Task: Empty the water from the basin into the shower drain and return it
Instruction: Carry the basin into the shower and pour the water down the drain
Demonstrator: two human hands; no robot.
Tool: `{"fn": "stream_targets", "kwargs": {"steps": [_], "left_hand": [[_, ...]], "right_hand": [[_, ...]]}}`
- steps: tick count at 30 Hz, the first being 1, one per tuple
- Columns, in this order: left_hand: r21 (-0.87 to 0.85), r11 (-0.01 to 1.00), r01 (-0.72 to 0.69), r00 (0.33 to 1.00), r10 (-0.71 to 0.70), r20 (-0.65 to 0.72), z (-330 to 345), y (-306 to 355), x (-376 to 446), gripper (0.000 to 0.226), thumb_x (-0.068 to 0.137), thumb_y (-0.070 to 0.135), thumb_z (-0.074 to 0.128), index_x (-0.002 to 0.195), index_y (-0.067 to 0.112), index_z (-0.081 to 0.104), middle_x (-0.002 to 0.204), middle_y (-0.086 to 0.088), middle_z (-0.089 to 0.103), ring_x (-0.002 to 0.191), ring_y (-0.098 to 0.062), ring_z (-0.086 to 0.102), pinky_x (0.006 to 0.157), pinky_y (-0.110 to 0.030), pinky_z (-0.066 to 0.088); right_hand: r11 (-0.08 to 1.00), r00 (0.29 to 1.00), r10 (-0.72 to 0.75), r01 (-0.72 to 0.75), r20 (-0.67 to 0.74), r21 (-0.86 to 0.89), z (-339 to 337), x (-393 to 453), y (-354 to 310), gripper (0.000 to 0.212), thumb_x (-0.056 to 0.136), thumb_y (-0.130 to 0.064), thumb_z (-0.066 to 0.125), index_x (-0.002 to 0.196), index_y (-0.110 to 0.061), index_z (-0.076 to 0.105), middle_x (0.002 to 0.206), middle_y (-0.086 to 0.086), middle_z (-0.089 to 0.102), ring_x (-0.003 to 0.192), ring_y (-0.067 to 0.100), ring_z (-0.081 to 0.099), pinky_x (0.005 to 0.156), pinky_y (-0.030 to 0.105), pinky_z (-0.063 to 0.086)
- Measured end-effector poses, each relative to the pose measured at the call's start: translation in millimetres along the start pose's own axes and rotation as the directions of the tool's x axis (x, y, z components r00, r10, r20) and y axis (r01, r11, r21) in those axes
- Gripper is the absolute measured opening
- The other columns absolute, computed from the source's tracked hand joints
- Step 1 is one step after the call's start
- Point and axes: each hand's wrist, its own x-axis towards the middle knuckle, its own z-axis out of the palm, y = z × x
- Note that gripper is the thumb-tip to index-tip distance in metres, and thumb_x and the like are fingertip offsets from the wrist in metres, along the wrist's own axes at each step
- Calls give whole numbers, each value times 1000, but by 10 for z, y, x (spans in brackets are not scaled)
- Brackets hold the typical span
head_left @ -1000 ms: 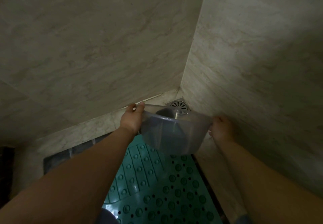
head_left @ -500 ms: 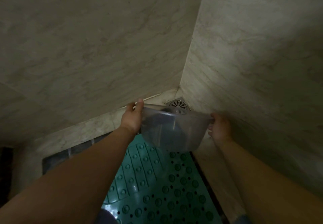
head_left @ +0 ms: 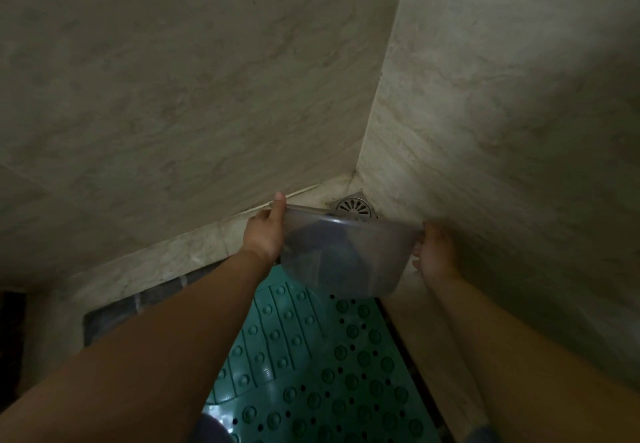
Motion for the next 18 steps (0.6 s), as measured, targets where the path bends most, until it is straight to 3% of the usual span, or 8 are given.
{"fn": "stream_targets", "kwargs": {"steps": [1,6,11,14,18], "left_hand": [[11,1000,-1,1000,1,3,3,2,2,90,76,79,33,133,12,55,134,-17,56,119,-38,55,103,-55,46],[40,999,23,998,-25,50,9,-2,-20,91,77,81,28,141,19,48,139,-16,54,124,-36,53,104,-54,45],[34,998,47,994,-50,95,19,-3,-46,88,76,83,28,142,27,45,141,-14,52,125,-37,52,101,-56,48],[43,999,15,995,-20,100,33,-20,-45,79,81,78,29,144,33,41,148,-9,47,130,-35,48,106,-54,43],[69,998,13,994,-20,103,36,-44,-25,72,85,73,32,147,36,35,151,-8,42,134,-36,45,109,-54,40]], "right_hand": [[1000,1000,-4,4,10,-1,-2,4,5,50,93,-42,26,115,-10,58,132,21,57,119,41,55,106,58,42],[1000,1000,6,-7,27,30,-1,24,-11,69,91,-55,26,149,-19,35,154,11,42,139,36,43,115,56,33],[1000,998,-25,24,59,18,-5,10,-24,72,92,-62,24,151,-21,32,154,8,42,137,32,45,113,55,36],[999,996,-42,40,84,31,6,9,-35,75,89,-65,27,150,-22,34,153,6,43,136,30,46,113,55,37],[996,989,-74,67,125,58,21,16,-26,67,92,-59,34,145,-18,41,145,8,51,125,28,53,106,49,42]]}}
